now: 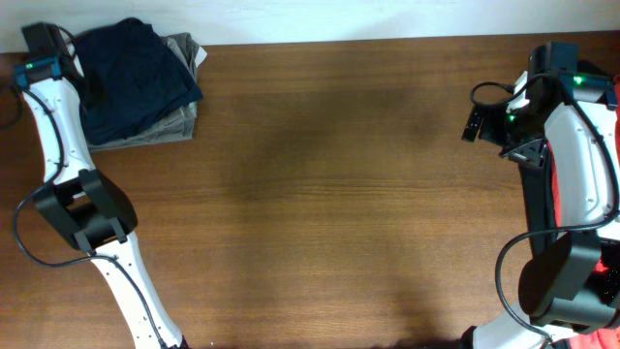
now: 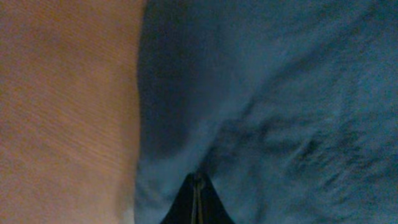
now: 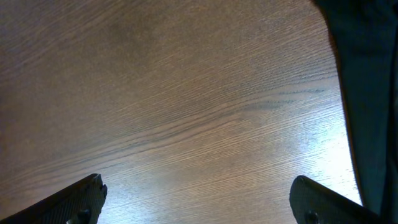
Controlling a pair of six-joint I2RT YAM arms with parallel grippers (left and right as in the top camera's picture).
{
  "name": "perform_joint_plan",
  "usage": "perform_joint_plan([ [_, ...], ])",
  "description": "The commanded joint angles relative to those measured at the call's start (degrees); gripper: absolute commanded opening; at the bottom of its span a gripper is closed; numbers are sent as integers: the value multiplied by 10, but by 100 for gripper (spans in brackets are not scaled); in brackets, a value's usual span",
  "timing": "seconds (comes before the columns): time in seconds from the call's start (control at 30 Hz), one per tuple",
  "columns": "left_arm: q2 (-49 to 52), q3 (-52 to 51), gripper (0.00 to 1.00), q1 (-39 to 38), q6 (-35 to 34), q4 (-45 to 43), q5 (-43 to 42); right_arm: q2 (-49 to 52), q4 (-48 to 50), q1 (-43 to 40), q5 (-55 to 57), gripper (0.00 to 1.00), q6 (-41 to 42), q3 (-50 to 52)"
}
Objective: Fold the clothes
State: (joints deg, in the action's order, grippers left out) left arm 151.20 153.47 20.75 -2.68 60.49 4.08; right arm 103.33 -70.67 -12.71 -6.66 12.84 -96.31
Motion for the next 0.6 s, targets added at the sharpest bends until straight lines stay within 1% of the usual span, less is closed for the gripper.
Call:
perform_joint_plan([
  [0.0, -39, 22, 1, -3, -6, -41, -13, -3, -1, -2, 7, 99, -4, -3],
  [0.27, 0, 22, 1, -3, -5, -144, -7, -3, -1, -2, 7, 99, -4, -3],
  [0.4, 32, 22, 1, -3, -5, -163, 36, -3, -1, -2, 8, 99, -4, -3],
  [0.57, 82, 22, 1, -2, -3, -183, 39, -3, -1, -2, 8, 99, -4, -3],
])
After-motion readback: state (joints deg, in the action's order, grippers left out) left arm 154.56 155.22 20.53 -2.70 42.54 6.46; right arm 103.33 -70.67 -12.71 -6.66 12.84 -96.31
